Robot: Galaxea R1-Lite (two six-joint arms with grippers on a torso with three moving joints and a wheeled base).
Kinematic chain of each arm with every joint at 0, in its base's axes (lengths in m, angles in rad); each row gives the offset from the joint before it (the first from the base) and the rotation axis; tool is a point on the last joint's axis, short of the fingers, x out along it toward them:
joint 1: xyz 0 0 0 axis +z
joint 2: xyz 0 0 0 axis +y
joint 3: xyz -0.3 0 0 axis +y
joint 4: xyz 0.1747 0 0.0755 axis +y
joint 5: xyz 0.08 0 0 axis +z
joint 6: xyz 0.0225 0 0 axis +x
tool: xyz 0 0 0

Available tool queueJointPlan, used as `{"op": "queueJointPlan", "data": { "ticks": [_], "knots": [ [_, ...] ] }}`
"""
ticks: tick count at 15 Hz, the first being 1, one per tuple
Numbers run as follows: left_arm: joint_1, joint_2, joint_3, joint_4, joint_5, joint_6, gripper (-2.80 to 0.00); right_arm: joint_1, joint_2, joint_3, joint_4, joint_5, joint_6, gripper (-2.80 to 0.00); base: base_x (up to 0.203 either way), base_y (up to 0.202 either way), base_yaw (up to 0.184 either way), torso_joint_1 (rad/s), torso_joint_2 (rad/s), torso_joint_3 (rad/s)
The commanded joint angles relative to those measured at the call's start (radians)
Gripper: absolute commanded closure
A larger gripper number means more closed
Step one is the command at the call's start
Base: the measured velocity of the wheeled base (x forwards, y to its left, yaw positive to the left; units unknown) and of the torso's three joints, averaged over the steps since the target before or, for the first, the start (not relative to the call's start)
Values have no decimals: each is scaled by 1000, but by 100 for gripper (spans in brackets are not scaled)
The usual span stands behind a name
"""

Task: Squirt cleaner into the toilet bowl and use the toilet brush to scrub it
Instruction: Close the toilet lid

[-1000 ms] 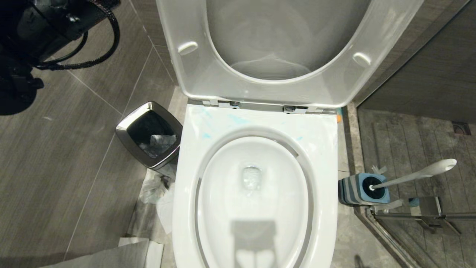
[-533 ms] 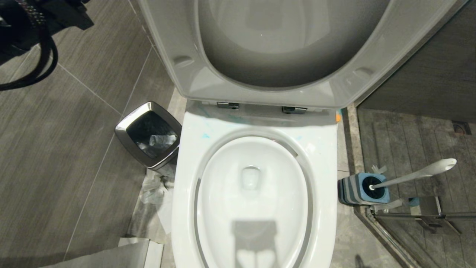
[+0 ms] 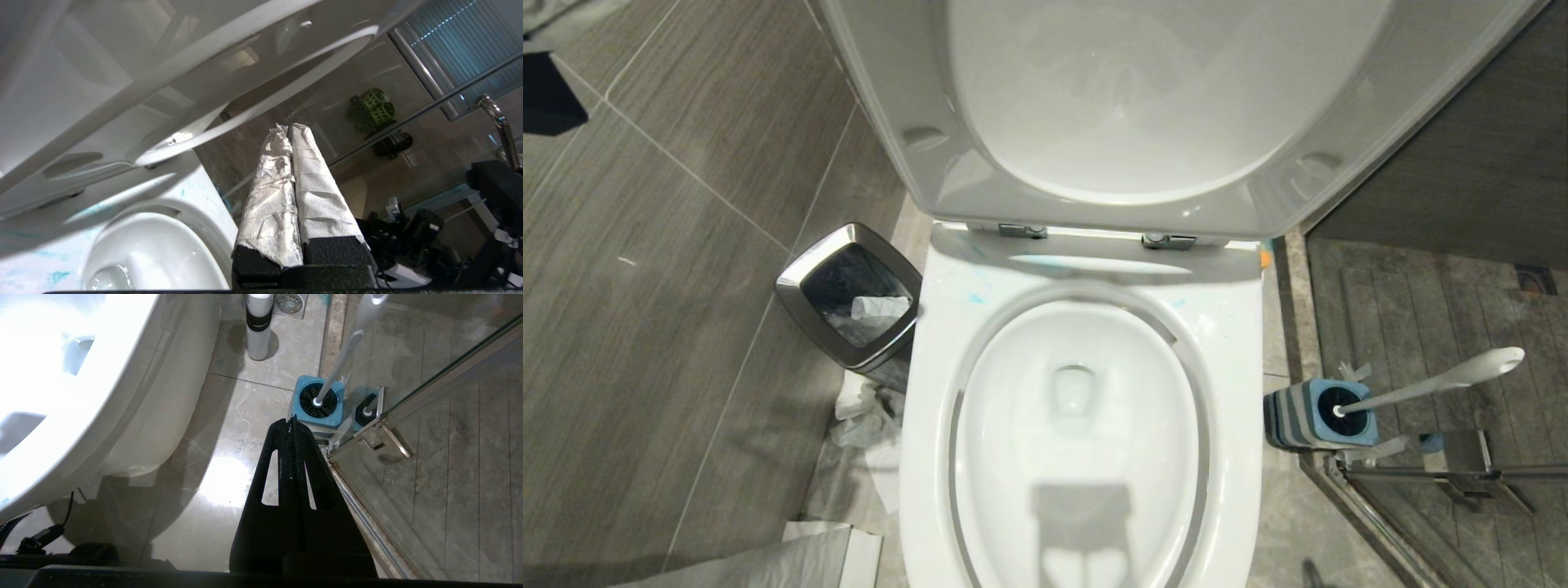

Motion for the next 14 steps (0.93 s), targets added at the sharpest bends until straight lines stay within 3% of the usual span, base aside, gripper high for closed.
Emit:
{"op": "queueJointPlan", "data": {
  "ticks": [1,5,10,12,14],
  "knots": [
    [3,-24,-27,41,-8,-2,0,0,0,25,-1,0,-1,0,0,0,0,0,0,0],
    [36,90,-297,246,-5,9,0,0,0,25,-1,0,-1,0,0,0,0,0,0,0],
    [133,472,-782,107,0,-32,0,0,0,25,-1,0,-1,0,0,0,0,0,0,0],
    [163,552,-867,31,-3,-60,0,0,0,25,-1,0,-1,0,0,0,0,0,0,0],
    [166,565,-868,21,1,-61,0,0,0,25,-1,0,-1,0,0,0,0,0,0,0]
  ]
}}
